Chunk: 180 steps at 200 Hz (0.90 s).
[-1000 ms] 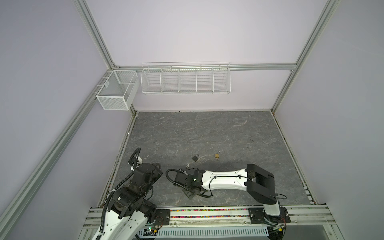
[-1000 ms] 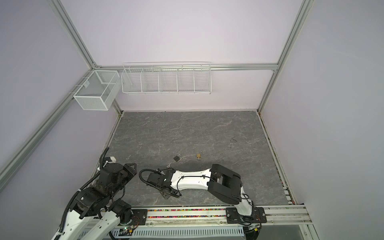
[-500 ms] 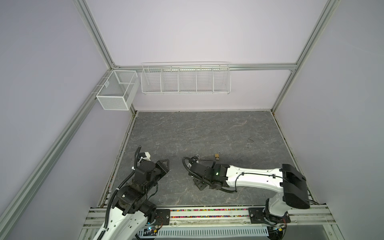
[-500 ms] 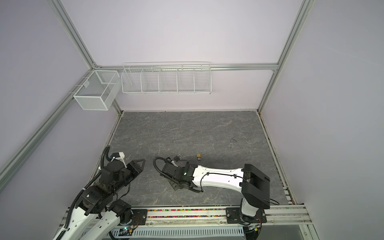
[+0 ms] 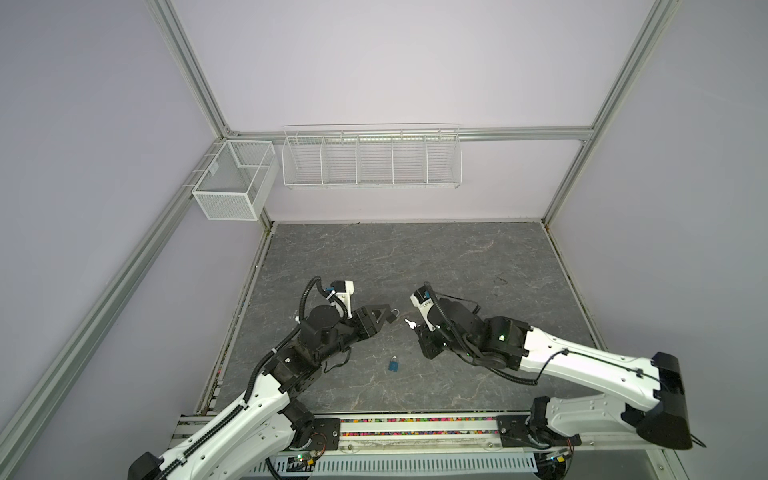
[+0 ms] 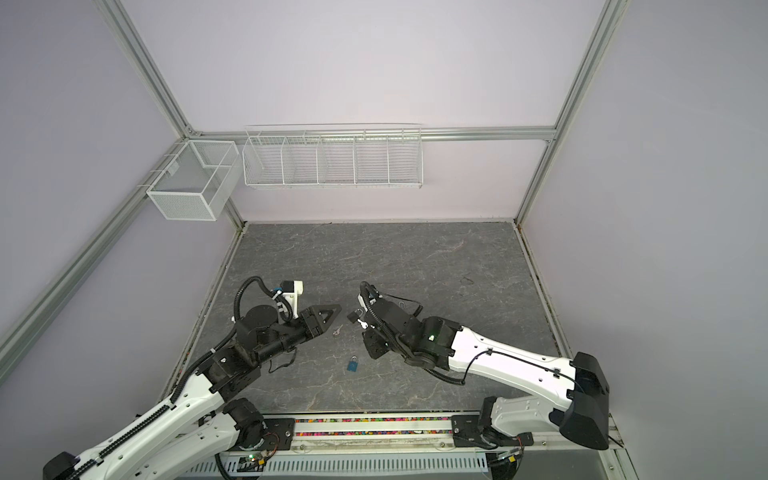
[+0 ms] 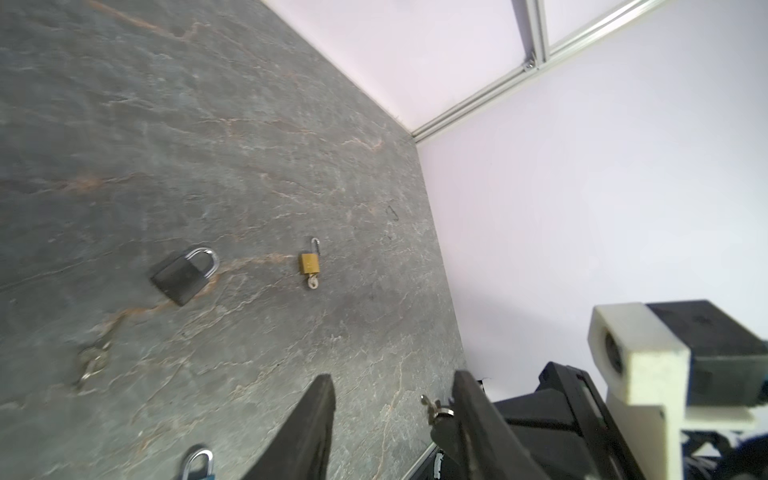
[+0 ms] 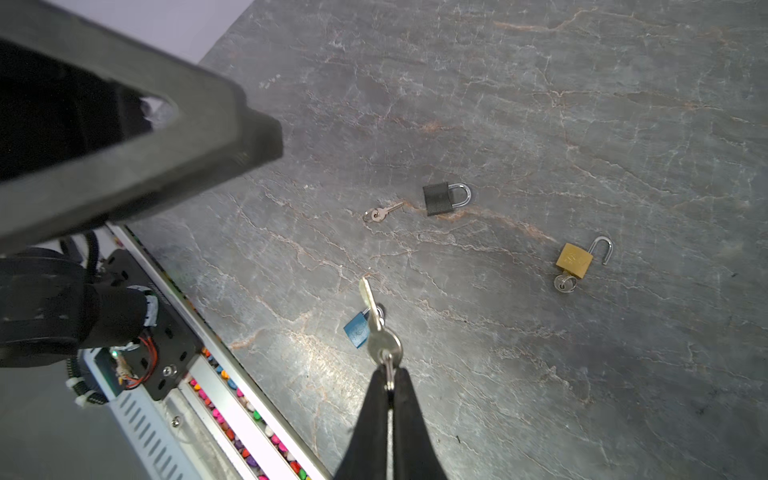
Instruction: Unlock with the key
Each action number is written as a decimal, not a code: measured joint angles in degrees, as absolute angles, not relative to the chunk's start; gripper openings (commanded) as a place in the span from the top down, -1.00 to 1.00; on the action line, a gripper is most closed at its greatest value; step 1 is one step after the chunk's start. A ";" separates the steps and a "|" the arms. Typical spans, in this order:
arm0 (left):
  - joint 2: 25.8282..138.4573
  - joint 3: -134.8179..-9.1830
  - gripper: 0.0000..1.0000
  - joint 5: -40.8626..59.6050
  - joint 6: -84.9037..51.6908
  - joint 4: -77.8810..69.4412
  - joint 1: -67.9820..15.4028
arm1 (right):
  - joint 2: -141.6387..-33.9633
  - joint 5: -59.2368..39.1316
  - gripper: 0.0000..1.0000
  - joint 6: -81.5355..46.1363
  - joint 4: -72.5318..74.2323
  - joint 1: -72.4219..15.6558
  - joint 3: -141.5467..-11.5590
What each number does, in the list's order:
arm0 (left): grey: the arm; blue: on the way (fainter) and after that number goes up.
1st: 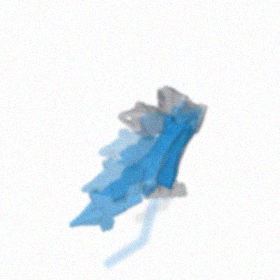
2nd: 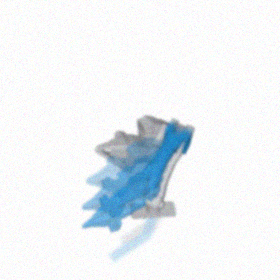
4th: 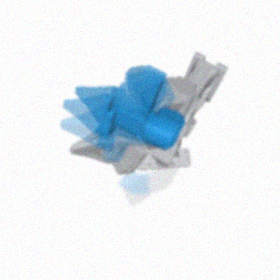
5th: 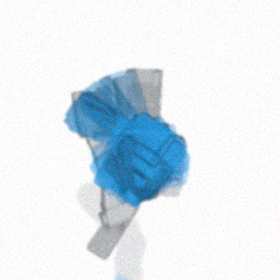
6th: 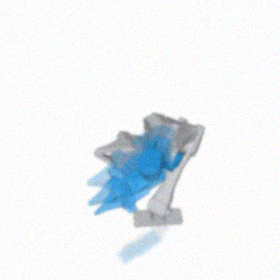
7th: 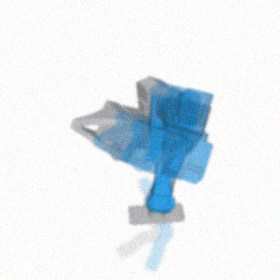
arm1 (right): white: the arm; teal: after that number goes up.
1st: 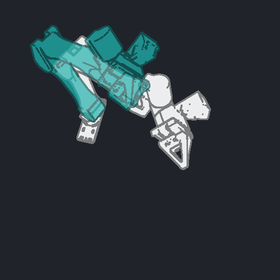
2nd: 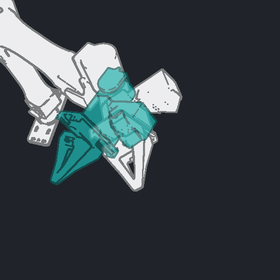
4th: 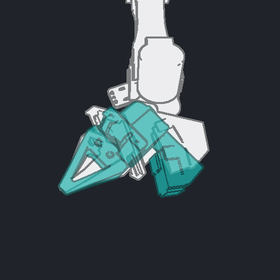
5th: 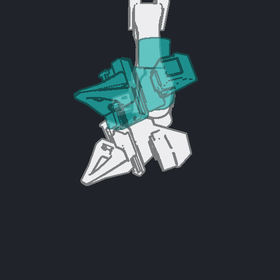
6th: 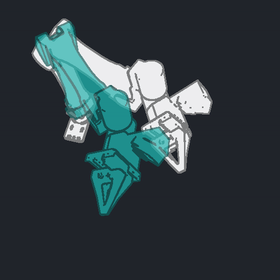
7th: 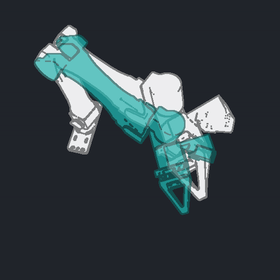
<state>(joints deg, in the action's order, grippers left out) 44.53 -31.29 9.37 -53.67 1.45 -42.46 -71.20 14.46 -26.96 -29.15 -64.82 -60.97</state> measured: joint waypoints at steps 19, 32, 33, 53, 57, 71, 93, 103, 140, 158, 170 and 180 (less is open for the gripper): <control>47.03 -30.74 0.08 9.85 -53.19 -4.25 -44.18 | -68.45 13.19 0.87 -26.96 -28.51 -63.68 -60.51; 48.18 -30.55 0.08 10.17 -52.84 -7.09 -45.28 | -66.70 12.36 0.87 -26.96 -28.23 -62.87 -60.36; 48.31 -30.55 0.08 10.17 -52.82 -7.42 -45.39 | -66.57 12.34 0.87 -26.94 -28.21 -62.81 -60.36; 50.28 -30.52 0.08 10.41 -52.45 -12.29 -47.11 | -64.38 11.14 0.87 -26.94 -27.22 -61.80 -60.20; 50.70 -30.52 0.09 10.39 -52.36 -13.19 -47.44 | -64.07 10.98 0.87 -26.96 -27.07 -61.63 -60.20; 52.27 -30.52 0.11 10.59 -51.99 -16.36 -48.69 | -63.64 10.66 0.87 -26.94 -26.83 -61.43 -60.23; 54.35 -30.52 0.15 10.59 -51.75 -19.77 -50.06 | -63.61 10.24 0.87 -26.94 -26.68 -61.21 -60.20; 55.31 -30.52 0.19 10.61 -51.75 -21.02 -50.33 | -63.59 10.09 0.87 -26.94 -26.50 -61.12 -60.20; 57.23 -30.52 0.39 10.81 -51.90 -24.58 -50.43 | -63.59 9.50 0.87 -26.92 -25.93 -61.10 -60.23; 57.58 -30.52 0.49 10.81 -52.31 -25.41 -50.54 | -63.64 9.34 0.87 -26.65 -25.80 -61.10 -60.23; 57.58 -30.52 0.53 10.79 -52.29 -25.87 -50.54 | -63.81 9.37 0.87 -26.48 -25.80 -61.10 -60.29; 57.56 -30.52 0.61 10.81 -52.38 -26.13 -50.54 | -64.10 9.30 0.87 -26.33 -25.80 -61.10 -60.45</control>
